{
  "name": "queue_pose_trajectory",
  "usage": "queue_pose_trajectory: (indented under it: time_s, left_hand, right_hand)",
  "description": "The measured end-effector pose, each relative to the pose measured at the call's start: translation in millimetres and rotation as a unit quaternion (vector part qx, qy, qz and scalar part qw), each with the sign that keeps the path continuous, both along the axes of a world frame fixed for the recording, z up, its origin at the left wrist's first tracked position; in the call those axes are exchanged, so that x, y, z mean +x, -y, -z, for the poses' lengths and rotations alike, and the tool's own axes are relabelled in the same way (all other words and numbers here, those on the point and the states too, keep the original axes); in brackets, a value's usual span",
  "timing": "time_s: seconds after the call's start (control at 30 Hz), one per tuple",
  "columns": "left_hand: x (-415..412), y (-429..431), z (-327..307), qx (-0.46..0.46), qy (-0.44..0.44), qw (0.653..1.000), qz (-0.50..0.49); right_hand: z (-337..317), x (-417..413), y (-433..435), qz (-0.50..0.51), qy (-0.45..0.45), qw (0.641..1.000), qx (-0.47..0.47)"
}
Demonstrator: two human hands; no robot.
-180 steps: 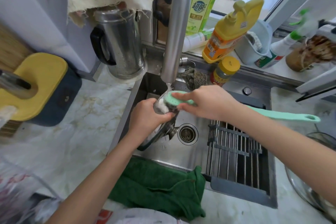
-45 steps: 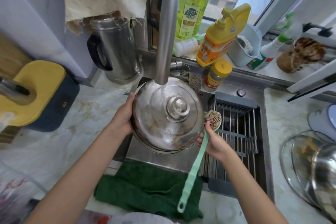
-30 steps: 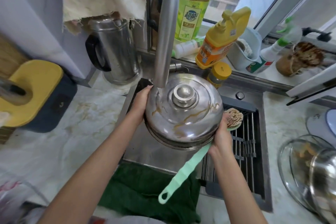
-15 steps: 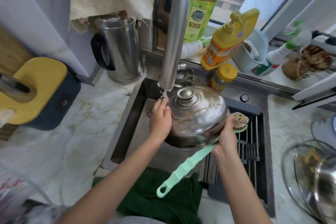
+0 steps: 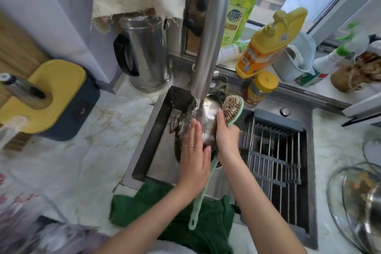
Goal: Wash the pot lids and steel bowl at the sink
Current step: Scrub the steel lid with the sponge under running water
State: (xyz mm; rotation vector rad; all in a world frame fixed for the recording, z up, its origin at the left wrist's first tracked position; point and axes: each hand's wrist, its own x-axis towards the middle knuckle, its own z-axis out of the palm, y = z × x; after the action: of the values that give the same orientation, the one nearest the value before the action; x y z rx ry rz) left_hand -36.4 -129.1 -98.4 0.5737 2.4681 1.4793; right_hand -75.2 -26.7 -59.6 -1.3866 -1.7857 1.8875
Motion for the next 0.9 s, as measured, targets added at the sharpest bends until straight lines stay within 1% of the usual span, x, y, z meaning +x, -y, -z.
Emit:
queue_pose_trajectory:
  time_s: [0.03, 0.1, 0.13, 0.17, 0.2, 0.23, 0.27, 0.3, 0.33, 0.37, 0.4, 0.43, 0.47, 0.5, 0.57, 0.6, 0.63, 0.67, 0.73, 0.77, 0.8, 0.83, 0.87, 0.9]
  left_hand:
    - [-12.8, -0.2, -0.5, 0.006, -0.030, 0.999, -0.011]
    - [-54.8, -4.6, 0.2, 0.016, -0.028, 0.997, -0.065]
    - [-77.1, -6.0, -1.2, 0.043, 0.019, 0.995, -0.089]
    - [-98.4, -6.3, -1.2, 0.090, 0.099, 0.985, -0.108]
    - [-116.4, -3.5, 1.3, 0.151, 0.185, 0.962, -0.133]
    - [-128.7, 1.1, 2.7, 0.194, 0.258, 0.932, -0.167]
    - [-131.1, 5.4, 4.9, 0.196, 0.300, 0.912, -0.198]
    - [-122.6, 6.4, 6.2, 0.176, 0.313, 0.909, -0.212]
    - [-107.5, 3.5, 3.8, 0.141, 0.287, 0.922, -0.218]
    - [-91.0, -2.7, 2.3, 0.101, 0.237, 0.944, -0.205]
    - [-75.9, -10.4, 0.2, 0.065, 0.164, 0.967, -0.186]
    - [-67.1, -16.0, -1.8, 0.052, 0.105, 0.979, -0.169]
    - [-70.7, -18.3, -3.0, 0.071, 0.093, 0.979, -0.164]
    - [-84.2, -17.4, -1.6, 0.105, 0.137, 0.970, -0.169]
    - [-118.6, -7.9, 2.8, 0.165, 0.284, 0.921, -0.210]
    - [-132.2, -2.9, 5.4, 0.182, 0.338, 0.897, -0.221]
    - [-135.6, -0.5, 3.9, 0.180, 0.359, 0.890, -0.218]
    - [-130.2, -2.6, -1.3, 0.165, 0.345, 0.901, -0.204]
    - [-98.3, -13.2, -11.6, 0.114, 0.232, 0.955, -0.148]
    - [-78.3, -17.0, -16.6, 0.087, 0.166, 0.976, -0.112]
    - [-60.5, -17.9, -20.7, 0.076, 0.114, 0.988, -0.076]
    - [-47.8, -14.4, -23.6, 0.083, 0.091, 0.992, -0.032]
    - [-39.1, -6.6, -24.4, 0.102, 0.094, 0.990, 0.005]
    - [-34.6, 5.3, -23.8, 0.120, 0.122, 0.985, 0.015]
  right_hand:
    - [1.5, 1.0, 6.9, -0.039, -0.002, 0.999, 0.027]
    - [2.5, 8.6, 19.0, -0.105, -0.012, 0.993, 0.059]
    - [1.5, 13.0, 23.4, -0.134, -0.012, 0.988, 0.075]
    - [0.8, 16.9, 25.0, -0.157, -0.009, 0.983, 0.095]
    - [-0.4, 18.8, 25.7, -0.172, -0.005, 0.979, 0.111]
    - [-0.4, 19.0, 24.9, -0.177, -0.004, 0.977, 0.121]
    - [-1.0, 17.2, 23.1, -0.177, 0.002, 0.976, 0.130]
    - [-1.1, 15.3, 20.1, -0.178, 0.010, 0.974, 0.142]
    - [-2.2, 12.2, 18.7, -0.185, 0.018, 0.970, 0.154]
    - [-1.4, 9.5, 18.4, -0.192, 0.022, 0.968, 0.159]
    - [-0.1, 7.9, 19.8, -0.193, 0.021, 0.968, 0.157]
    - [1.8, 8.4, 21.7, -0.189, 0.018, 0.970, 0.155]
    - [2.3, 9.4, 23.6, -0.180, 0.020, 0.972, 0.151]
    - [1.1, 11.8, 25.3, -0.170, 0.026, 0.974, 0.145]
    - [-3.1, 16.8, 26.2, -0.165, 0.030, 0.976, 0.138]
    - [-4.6, 18.1, 25.3, -0.161, 0.023, 0.977, 0.135]
    - [-5.4, 18.4, 23.6, -0.154, 0.014, 0.979, 0.132]
    - [-6.6, 16.7, 21.8, -0.142, 0.009, 0.981, 0.131]
    - [-5.4, 9.5, 18.5, -0.096, 0.006, 0.989, 0.115]
    - [-3.0, 5.6, 17.5, -0.061, 0.004, 0.994, 0.091]
    - [-1.3, 2.9, 16.4, -0.021, -0.001, 0.998, 0.060]
    - [1.1, 1.7, 13.0, 0.019, -0.009, 0.999, 0.025]
    - [2.7, 2.4, 9.2, 0.057, -0.013, 0.998, -0.014]
    - [4.5, 4.6, 3.6, 0.087, -0.007, 0.995, -0.049]
